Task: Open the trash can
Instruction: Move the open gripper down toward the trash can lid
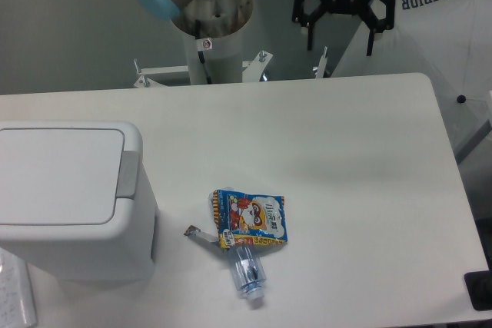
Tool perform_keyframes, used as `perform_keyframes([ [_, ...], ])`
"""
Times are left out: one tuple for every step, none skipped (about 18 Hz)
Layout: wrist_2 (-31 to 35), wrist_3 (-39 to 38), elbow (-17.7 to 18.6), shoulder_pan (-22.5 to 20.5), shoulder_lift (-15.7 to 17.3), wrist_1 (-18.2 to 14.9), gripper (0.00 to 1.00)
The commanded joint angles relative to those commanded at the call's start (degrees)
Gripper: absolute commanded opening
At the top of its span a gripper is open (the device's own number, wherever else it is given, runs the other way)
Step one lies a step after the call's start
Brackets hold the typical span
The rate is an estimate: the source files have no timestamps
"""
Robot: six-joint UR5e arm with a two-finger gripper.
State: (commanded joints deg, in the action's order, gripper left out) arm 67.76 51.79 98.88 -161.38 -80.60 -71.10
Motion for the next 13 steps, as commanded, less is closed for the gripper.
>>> perform_keyframes([
  [-0.09, -2.29, 0.09, 0.79, -0.09, 0.00, 1.00],
  [-0.09, -4.31, 0.00, 2.11, -0.35, 0.00, 1.00],
  [-0.09, -6.42, -0.09, 3.60, -0.79, 0.09, 1.00],
  [-0.09, -8.70, -0.09, 5.01, -0.97, 0.17, 1.00],
  [0.00, -10.73, -0.17, 6.15, -1.49, 0.61, 1.00],
  [-0.09, -12.83, -0.09, 6.86, -1.67, 1.66, 1.00],
  [-0.17, -15.03, 0.00, 7.56, -1.84, 2.71, 1.00],
  [-0.35, -17.40, -0.09, 8.53, -2.45, 3.59, 1.00],
  [-0.96, -19.86, -0.26, 9.49, -2.98, 4.47, 1.00],
  [-1.40, -22.06, -0.09, 10.46, -3.34, 5.61, 1.00],
  [-1.75, -23.91, -0.09, 11.34, -3.77, 6.84, 1.00],
  [-2.10, -25.93, -0.09, 12.22, -4.39, 7.99, 1.00],
  [-2.37, -27.95, -0.09, 13.45, -4.66, 8.78, 1.00],
])
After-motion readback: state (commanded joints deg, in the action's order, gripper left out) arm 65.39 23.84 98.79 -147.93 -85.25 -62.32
